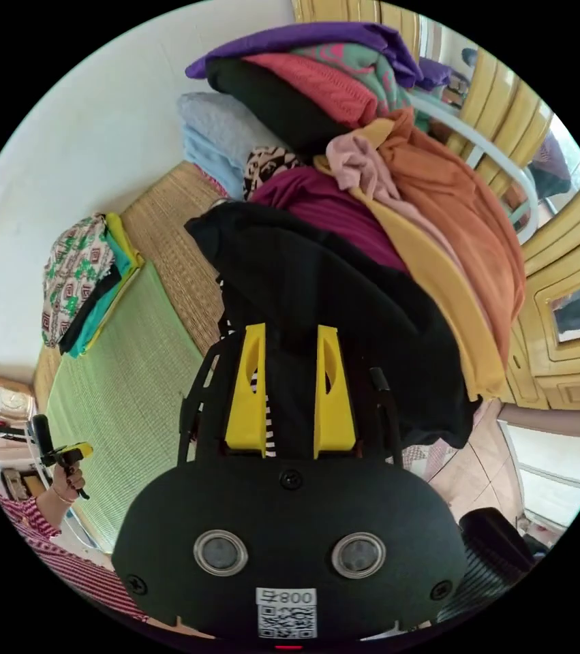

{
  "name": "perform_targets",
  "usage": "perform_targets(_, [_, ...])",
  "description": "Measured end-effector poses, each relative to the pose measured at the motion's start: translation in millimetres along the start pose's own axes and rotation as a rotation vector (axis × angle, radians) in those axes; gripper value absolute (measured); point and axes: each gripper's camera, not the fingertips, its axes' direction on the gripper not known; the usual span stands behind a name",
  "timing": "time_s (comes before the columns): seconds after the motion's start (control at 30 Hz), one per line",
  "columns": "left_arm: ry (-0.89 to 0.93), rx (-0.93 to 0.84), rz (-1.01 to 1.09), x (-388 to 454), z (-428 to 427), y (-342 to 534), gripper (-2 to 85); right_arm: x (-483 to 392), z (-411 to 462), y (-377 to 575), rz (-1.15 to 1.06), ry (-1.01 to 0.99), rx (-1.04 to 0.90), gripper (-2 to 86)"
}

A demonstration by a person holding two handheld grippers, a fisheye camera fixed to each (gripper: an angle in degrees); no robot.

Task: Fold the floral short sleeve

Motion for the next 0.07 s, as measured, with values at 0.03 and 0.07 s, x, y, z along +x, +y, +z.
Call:
perform_targets(0.03, [-0.003,0.003,0.010,5.6,-4.9,4.1,0.1,0.1,13.6,-2.9,0.016,0.045,-0.006,7.9])
perform_targets(0.07, [-0.009,0.009,0.016,10.6,-10.3,10.1,0.1,-0.6,17.2,-3.3,0.012,0.056,0.000,6.9])
